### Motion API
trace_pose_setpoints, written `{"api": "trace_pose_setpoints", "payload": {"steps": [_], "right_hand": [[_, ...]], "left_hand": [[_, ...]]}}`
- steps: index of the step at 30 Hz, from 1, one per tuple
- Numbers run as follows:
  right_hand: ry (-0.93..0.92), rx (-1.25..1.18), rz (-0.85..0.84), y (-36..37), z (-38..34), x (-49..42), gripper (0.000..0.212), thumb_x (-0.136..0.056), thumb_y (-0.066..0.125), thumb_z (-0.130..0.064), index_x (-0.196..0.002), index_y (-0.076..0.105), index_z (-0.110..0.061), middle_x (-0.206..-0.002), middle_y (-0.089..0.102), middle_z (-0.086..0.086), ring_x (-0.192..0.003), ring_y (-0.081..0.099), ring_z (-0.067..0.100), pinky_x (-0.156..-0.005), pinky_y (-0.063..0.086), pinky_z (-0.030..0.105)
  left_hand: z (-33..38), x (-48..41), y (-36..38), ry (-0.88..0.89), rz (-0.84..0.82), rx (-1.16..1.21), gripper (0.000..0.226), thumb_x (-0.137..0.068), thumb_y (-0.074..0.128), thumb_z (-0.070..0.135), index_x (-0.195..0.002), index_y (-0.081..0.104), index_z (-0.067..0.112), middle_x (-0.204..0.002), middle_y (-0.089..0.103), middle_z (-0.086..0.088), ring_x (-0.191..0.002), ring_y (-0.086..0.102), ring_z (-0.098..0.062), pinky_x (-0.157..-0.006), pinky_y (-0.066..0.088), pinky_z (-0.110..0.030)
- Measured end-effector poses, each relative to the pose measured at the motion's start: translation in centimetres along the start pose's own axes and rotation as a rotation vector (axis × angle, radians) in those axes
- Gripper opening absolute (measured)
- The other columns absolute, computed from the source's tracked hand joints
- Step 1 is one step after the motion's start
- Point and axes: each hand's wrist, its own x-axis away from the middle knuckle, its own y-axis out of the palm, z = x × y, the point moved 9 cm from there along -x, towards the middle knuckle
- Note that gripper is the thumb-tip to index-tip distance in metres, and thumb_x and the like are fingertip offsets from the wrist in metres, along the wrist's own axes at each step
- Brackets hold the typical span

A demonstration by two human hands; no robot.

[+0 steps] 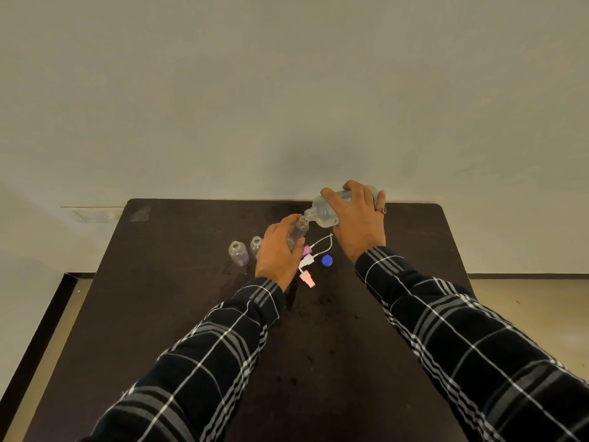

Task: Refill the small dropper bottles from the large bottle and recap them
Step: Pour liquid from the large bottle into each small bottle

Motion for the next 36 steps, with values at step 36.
{"api": "trace_pose_setpoints", "payload": {"steps": [36], "right_hand": [[-0.013,0.026,-0.027,0.4,-0.3,0.0,0.074,-0.077,0.078,-0.015,-0.138,0.044,-0.038,-0.140,0.039,0.011,-0.134,0.035,0.036,-0.116,0.013,0.066]], "left_hand": [[0.6,0.2,-1.0,-0.029,-0.088,-0.083,0.052,-0.093,0.063,0.024,-0.142,0.045,0.023,-0.135,0.054,-0.006,-0.129,0.047,-0.024,-0.108,0.035,-0.038]]}}
